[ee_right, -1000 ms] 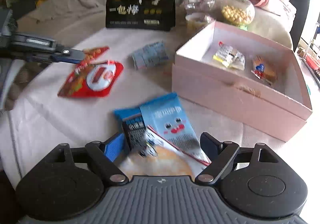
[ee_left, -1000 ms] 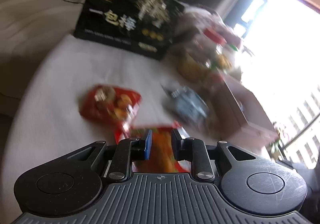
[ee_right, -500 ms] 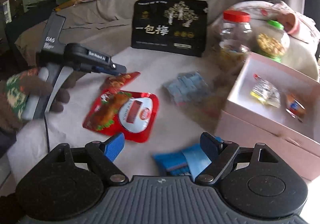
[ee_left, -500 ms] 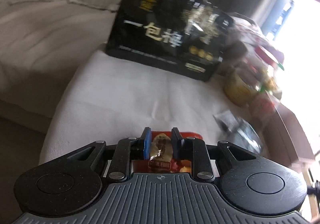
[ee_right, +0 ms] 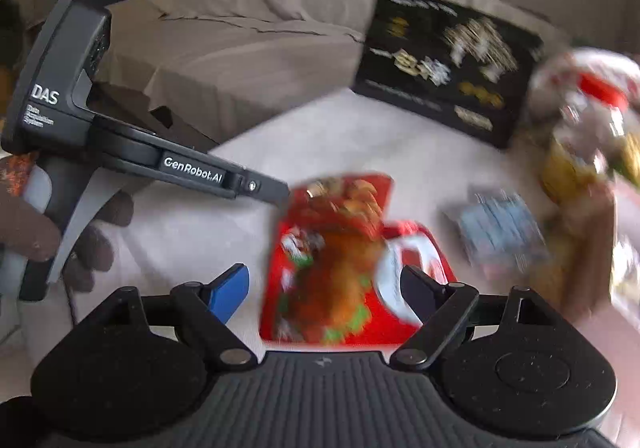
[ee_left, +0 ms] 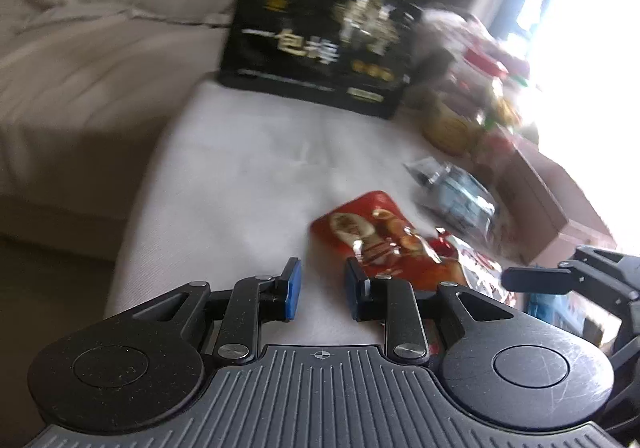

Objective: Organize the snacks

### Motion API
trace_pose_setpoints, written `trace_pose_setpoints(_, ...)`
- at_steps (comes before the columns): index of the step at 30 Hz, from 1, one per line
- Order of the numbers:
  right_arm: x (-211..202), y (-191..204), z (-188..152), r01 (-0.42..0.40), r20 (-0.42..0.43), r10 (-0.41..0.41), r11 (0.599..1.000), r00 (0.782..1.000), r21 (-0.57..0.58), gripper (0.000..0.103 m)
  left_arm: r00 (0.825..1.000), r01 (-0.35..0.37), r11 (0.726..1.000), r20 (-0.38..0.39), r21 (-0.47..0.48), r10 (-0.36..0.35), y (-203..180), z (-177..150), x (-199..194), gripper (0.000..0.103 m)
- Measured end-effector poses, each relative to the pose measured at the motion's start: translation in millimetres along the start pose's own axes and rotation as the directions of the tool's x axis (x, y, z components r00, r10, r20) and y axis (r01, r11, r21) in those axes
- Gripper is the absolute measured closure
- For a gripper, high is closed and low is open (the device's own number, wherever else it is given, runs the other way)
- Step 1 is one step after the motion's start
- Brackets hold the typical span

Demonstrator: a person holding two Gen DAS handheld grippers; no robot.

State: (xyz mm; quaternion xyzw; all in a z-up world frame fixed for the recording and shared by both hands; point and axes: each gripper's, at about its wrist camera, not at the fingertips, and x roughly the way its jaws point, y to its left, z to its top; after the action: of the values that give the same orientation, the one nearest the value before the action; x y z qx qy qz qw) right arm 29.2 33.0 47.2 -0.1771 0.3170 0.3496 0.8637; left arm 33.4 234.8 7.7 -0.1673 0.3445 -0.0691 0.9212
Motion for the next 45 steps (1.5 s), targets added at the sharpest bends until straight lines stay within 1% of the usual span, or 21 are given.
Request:
trace_pose_setpoints(2, 7.8, -1.1, 12.0, 0.027, 0.023, -0.027, 1.0, 0.999, 0.002, 0.019, 1.0, 0.024, 0.998, 0.008, -0.057, -0.023, 9.2, -1.9, -5.3, 0.076)
trace_pose_setpoints(4, 19.3, -12.7, 26.6, 0.006, 0.014, -0.007, 0.998, 1.0, 0.057, 0.019, 0.999, 0.046, 0.994, 0.018, -0.102, -0.044, 15.9, -3.7, -9.3, 0.076)
trace_pose_setpoints(5, 27.6, -19.8, 33.7, -0.012, -0.004, 0.013, 0.995, 1.0, 0.095, 0.019, 0.999, 0.044, 0.993, 0.024, -0.112, -0.041, 17.4, -4.5, -11.0, 0.076)
trace_pose_setpoints(6, 35.8, -25.5, 39.4, -0.026, -0.023, 0.029, 0.992, 0.999, 0.126, 0.019, 0.999, 0.033, 0.992, 0.031, -0.119, -0.03, 18.4, -5.4, -12.8, 0.076)
trace_pose_setpoints(8, 56.1, -31.1, 48.8, -0.036, -0.071, 0.048, 0.985, 0.996, 0.17, 0.019, 0.999, -0.032, 0.992, 0.033, -0.122, 0.036, 19.0, -6.8, -16.5, 0.076)
trace_pose_setpoints(10, 76.2, -30.5, 54.8, -0.015, -0.115, 0.035, 0.984, 0.993, 0.175, 0.019, 0.995, -0.096, 0.989, 0.03, -0.113, 0.1, 19.1, -7.0, -18.8, 0.076)
trace_pose_setpoints(12, 91.8, -28.3, 57.3, -0.002, -0.142, 0.027, 0.984, 0.99, 0.179, 0.019, 0.991, -0.125, 0.987, 0.029, -0.104, 0.129, 19.5, -7.8, -21.8, 0.076)
trace_pose_setpoints(14, 95.1, -24.2, 58.3, 0.022, -0.136, 0.001, 0.985, 0.991, 0.168, 0.028, 0.99, -0.137, 0.986, 0.026, -0.094, 0.14, 19.3, -7.7, -24.1, 0.076)
trace_pose_setpoints(15, 94.1, -21.2, 58.8, 0.022, -0.138, -0.001, 0.987, 0.99, 0.156, 0.029, 0.99, -0.139, 0.986, 0.025, -0.092, 0.141, 19.2, -7.9, -25.1, 0.076)
trace_pose_setpoints(19, 73.6, -20.6, 57.2, -0.02, -0.116, 0.038, 0.989, 0.992, 0.147, 0.031, 0.99, -0.139, 0.987, 0.018, -0.083, 0.141, 17.8, -9.6, -27.6, 0.076)
trace_pose_setpoints(24, 14.6, -35.2, 50.8, -0.024, -0.023, 0.027, 0.99, 0.999, 0.137, 0.033, 0.992, -0.126, 0.99, 0.011, -0.064, 0.127, 8.7, -11.0, -27.3, 0.076)
trace_pose_setpoints(26, -11.7, -46.7, 42.8, -0.013, 0.006, 0.012, 0.99, 1.0, 0.143, 0.034, 0.992, -0.125, 0.991, 0.009, -0.046, 0.126, 2.7, -11.6, -27.2, 0.076)
trace_pose_setpoints(28, -36.1, -58.7, 29.5, 0.01, 0.016, -0.013, 0.988, 1.0, 0.153, 0.035, 0.992, -0.124, 0.992, 0.008, -0.03, 0.124, -3.8, -12.1, -27.3, 0.076)
trace_pose_setpoints(32, -68.8, -82.9, -7.1, 0.077, -0.022, -0.074, 0.98, 0.997, 0.185, 0.035, 0.994, -0.107, 0.994, 0.002, 0.007, 0.107, -20.6, -12.8, -26.6, 0.076)
trace_pose_setpoints(35, -83.4, -102.6, -34.8, 0.155, -0.06, -0.145, 0.964, 0.988, 0.218, 0.035, 0.997, -0.081, 0.996, -0.011, 0.042, 0.081, -36.1, -13.3, -24.2, 0.076)
trace_pose_setpoints(37, -91.9, -120.5, -53.4, 0.206, -0.073, -0.193, 0.938, 0.978, 0.279, 0.035, 0.998, -0.051, 0.996, -0.027, 0.071, 0.053, -50.7, -16.3, -22.9, 0.076)
trace_pose_setpoints(39, -96.6, -141.7, -70.5, 0.225, -0.09, -0.207, 0.905, 0.974, 0.36, 0.034, 0.997, 0.032, 0.993, -0.073, 0.11, -0.024, -70.3, -22.3, -20.2, 0.076)
trace_pose_setpoints(40, -97.5, -152.9, -78.6, 0.231, -0.109, -0.204, 0.886, 0.973, 0.403, 0.031, 0.992, 0.088, 0.988, -0.107, 0.125, -0.075, -80.2, -26.3, -18.5, 0.076)
trace_pose_setpoints(42, -100.3, -171.1, -96.0, 0.236, -0.135, -0.195, 0.846, 0.972, 0.479, 0.027, 0.971, 0.19, 0.969, -0.174, 0.157, -0.162, -101.3, -35.7, -15.3, 0.076)
trace_pose_setpoints(43, -102.3, -176.1, -103.5, 0.233, -0.135, -0.191, 0.832, 0.972, 0.503, 0.026, 0.957, 0.238, 0.955, -0.21, 0.18, -0.199, -114.2, -42.5, -14.6, 0.076)
trace_pose_setpoints(45, -107.9, -180.0, -116.6, 0.226, -0.129, -0.186, 0.82, 0.974, 0.527, 0.026, 0.926, 0.323, 0.919, -0.279, 0.226, -0.256, -139.1, -57.0, -13.1, 0.076)
